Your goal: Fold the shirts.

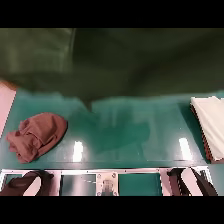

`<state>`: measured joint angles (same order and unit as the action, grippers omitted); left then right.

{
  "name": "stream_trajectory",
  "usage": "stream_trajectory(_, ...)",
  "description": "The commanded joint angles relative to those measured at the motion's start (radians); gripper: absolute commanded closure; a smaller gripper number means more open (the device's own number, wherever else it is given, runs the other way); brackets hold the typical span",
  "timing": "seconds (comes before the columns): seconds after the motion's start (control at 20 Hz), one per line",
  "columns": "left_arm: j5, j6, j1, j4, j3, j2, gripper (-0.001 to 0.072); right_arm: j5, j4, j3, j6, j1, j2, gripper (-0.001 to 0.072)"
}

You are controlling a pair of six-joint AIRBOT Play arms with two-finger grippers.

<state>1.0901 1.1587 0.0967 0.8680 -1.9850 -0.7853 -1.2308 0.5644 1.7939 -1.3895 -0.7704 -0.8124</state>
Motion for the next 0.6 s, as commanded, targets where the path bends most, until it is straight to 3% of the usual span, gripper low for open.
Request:
stream_trajectory(0.0,0.075,0.087,0.000,0.104,0.070,-0.032,0.0680,-0.014,0.012,-0.126,-0.037,0.019,-0.020,0.0696)
stream_trajectory(0.15,0.115,0.099,0.000,0.043,0.243,-0.174,0.0680,0.055,0.020,-0.393,0.058,0.169,-0.079,0.0697)
stream_trajectory(0.3,0.070,0.047,-0.007,-0.056,0.428,-0.370,0.0680,0.259,0.055,-0.634,0.130,0.323,-0.201,0.0697)
stream_trajectory(0.45,-0.074,0.010,-0.043,-0.068,0.504,-0.621,0.0680,0.422,0.050,-0.667,0.185,0.381,-0.442,0.0697)
stream_trajectory(0.55,-0.174,0.008,-0.064,-0.109,0.504,-0.772,0.0680,0.426,0.014,-0.580,0.203,0.383,-0.650,0.0697)
